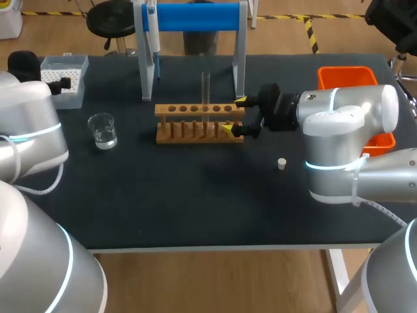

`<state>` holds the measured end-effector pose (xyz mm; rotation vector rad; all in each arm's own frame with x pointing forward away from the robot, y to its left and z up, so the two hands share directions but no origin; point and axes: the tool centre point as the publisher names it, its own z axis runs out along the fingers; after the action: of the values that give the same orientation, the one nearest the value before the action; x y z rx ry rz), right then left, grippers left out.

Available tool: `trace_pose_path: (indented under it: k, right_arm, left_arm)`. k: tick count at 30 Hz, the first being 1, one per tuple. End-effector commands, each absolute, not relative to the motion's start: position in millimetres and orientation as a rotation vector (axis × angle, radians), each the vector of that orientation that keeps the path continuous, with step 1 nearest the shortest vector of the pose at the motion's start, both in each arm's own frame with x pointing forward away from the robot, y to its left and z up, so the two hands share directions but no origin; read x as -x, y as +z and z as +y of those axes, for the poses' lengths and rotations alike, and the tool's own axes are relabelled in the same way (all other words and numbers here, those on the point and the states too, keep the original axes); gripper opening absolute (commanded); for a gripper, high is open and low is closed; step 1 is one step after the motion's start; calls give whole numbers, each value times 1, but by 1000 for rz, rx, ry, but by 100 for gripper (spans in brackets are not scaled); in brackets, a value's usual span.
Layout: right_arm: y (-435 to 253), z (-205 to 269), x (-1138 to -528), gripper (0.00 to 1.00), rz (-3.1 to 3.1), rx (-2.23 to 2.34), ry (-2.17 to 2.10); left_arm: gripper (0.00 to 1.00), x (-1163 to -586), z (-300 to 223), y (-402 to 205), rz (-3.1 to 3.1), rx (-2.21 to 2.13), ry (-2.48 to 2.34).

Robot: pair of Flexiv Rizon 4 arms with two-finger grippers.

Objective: Invert the test tube, pick up the pipette, mount the tip to pipette, aspirate from beaker and dispense into the tube, eject the tip, return the pipette, and cap with the stopper.

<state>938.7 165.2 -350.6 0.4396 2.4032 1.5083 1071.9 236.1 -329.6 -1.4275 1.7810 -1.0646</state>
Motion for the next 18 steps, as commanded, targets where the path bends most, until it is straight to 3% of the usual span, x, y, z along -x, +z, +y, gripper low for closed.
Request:
trace_pose_path:
  k: [1, 18]
  right_arm:
    - [-351, 166, -937, 100, 2397, -441, 1507]
    - [-351, 166, -937, 100, 2397, -441, 1507]
  left_arm:
    - [100, -1081, 237, -334, 1789, 1428, -1066]
    - [100, -1095, 243, -344, 1792, 1401, -1077]
